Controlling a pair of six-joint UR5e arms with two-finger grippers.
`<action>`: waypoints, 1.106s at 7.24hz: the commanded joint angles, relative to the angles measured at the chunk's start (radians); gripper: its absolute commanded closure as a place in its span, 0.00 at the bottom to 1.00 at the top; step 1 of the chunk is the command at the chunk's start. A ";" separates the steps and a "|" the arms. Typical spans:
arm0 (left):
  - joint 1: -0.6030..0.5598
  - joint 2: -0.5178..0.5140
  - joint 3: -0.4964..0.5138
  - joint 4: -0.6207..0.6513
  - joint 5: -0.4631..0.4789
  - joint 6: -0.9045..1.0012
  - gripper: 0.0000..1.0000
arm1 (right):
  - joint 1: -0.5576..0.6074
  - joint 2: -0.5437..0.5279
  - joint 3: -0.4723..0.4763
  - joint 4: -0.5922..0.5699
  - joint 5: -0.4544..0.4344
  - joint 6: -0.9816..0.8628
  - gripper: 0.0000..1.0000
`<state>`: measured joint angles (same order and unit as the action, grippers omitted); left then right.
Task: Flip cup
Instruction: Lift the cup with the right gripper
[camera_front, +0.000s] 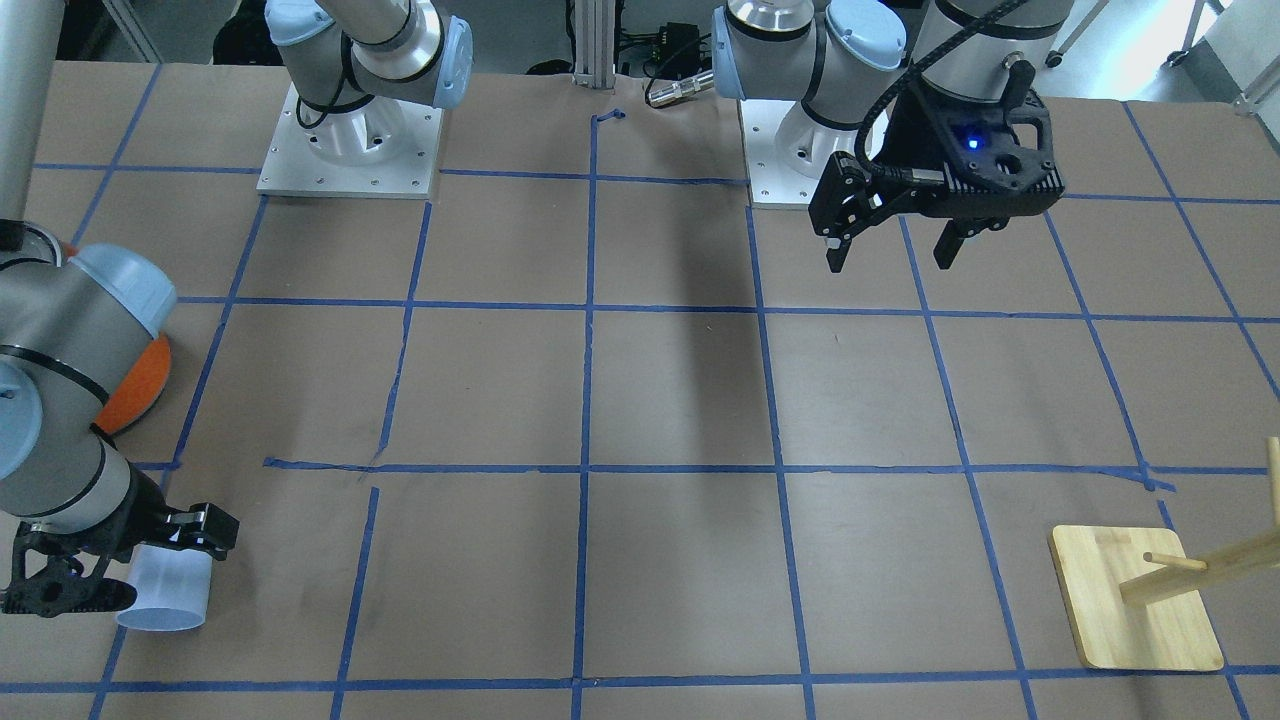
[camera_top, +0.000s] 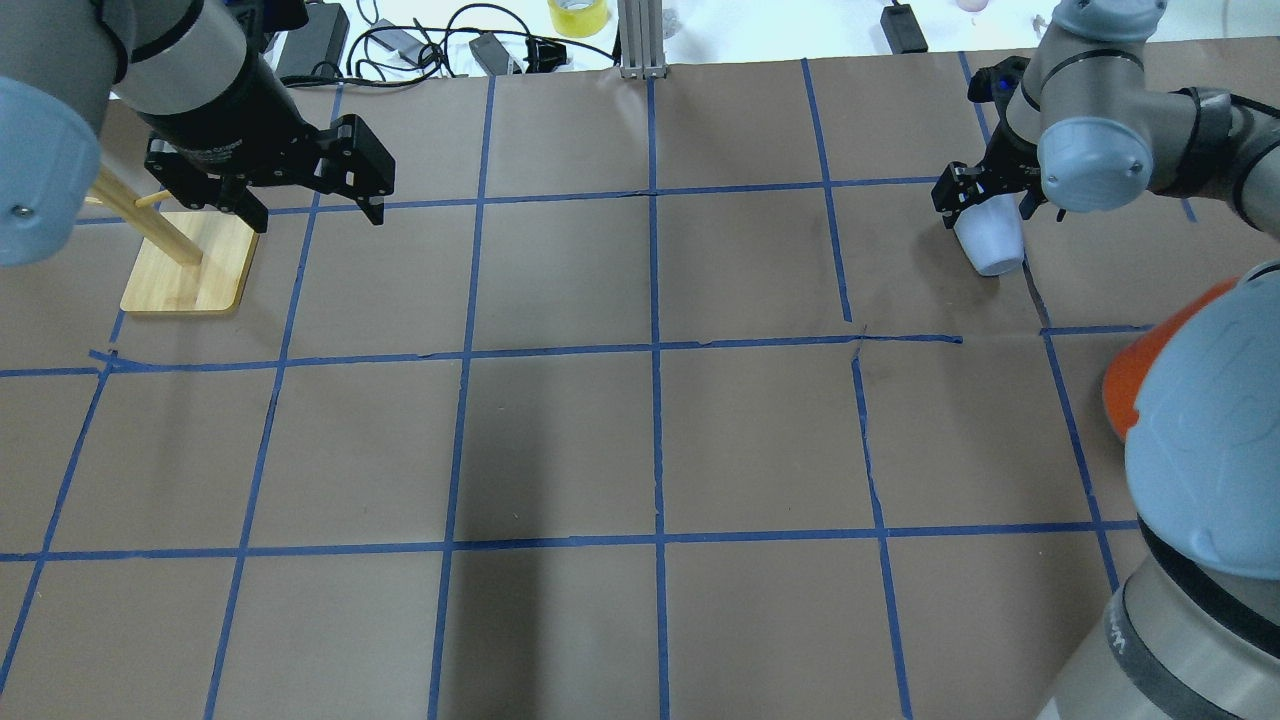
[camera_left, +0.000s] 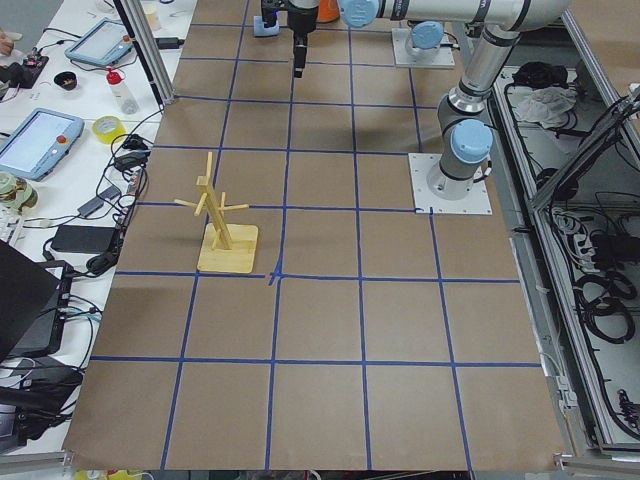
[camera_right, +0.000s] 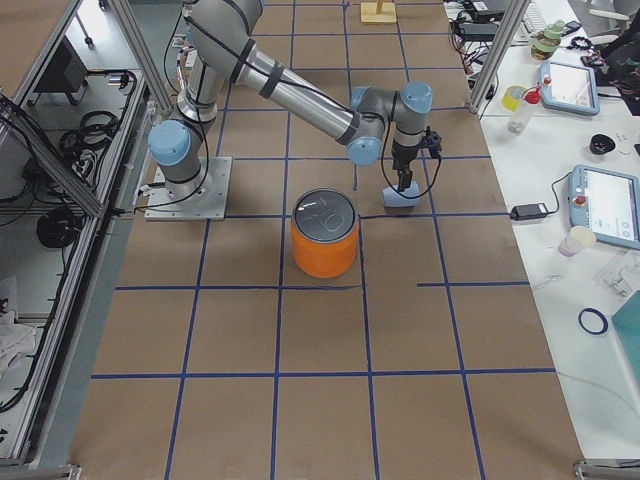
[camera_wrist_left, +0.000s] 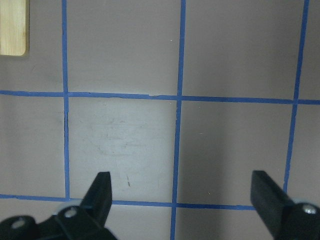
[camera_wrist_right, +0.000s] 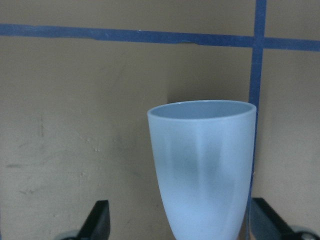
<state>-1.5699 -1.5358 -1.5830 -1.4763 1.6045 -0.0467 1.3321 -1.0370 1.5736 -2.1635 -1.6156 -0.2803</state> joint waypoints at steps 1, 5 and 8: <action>0.001 0.000 0.000 0.001 0.000 0.001 0.00 | -0.010 0.035 -0.003 -0.042 -0.006 0.000 0.00; 0.001 0.000 0.000 0.001 0.000 -0.001 0.00 | -0.010 0.080 -0.006 -0.090 -0.043 0.001 0.00; -0.001 0.000 0.000 0.001 0.000 0.001 0.00 | -0.010 0.080 0.000 -0.090 -0.027 0.003 0.61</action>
<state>-1.5695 -1.5355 -1.5831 -1.4757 1.6050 -0.0461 1.3222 -0.9580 1.5722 -2.2527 -1.6461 -0.2779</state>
